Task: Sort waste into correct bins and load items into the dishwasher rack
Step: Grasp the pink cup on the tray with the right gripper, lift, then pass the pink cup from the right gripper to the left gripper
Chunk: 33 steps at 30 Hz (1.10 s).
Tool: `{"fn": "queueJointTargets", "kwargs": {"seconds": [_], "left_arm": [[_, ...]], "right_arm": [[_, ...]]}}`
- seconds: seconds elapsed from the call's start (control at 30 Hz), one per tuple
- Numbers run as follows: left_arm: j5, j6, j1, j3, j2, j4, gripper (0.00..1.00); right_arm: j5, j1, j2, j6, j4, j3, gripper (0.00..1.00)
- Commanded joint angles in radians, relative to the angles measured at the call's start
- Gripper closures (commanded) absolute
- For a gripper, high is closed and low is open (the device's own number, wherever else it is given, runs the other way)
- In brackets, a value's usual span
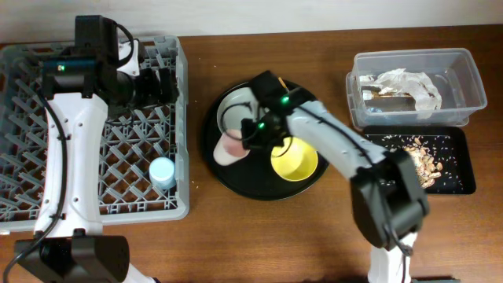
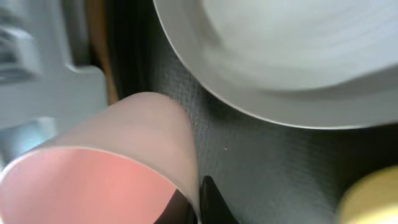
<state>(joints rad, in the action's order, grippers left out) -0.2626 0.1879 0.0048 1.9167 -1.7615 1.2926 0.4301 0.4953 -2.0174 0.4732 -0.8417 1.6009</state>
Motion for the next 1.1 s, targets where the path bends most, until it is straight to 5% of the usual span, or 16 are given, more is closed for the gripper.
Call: {"fn": "queueJointTargets", "kwargs": {"seconds": [0.0, 0.17, 0.5, 0.73, 1.07], "left_arm": [[-0.338, -0.023, 0.024, 0.008, 0.006, -0.029, 0.01], [-0.776, -0.132, 0.033, 0.008, 0.006, -0.092, 0.01], [-1.273, -0.141, 0.033, 0.008, 0.006, -0.16, 0.01], [-1.311, -0.16, 0.032, 0.008, 0.006, -0.163, 0.01], [-1.309, -0.182, 0.033, 0.008, 0.006, -0.163, 0.01]], "right_arm": [[0.111, -0.108, 0.206, -0.049, 0.005, 0.048, 0.96], [0.373, -0.219, 0.284, -0.13, 0.042, 0.048, 0.96], [0.784, -0.243, 0.282, -0.06, 0.418, 0.048, 0.96], [0.843, -0.24, 0.282, 0.086, 0.631, 0.048, 0.96], [0.83, -0.234, 0.282, 0.098, 0.676, 0.048, 0.96]]}}
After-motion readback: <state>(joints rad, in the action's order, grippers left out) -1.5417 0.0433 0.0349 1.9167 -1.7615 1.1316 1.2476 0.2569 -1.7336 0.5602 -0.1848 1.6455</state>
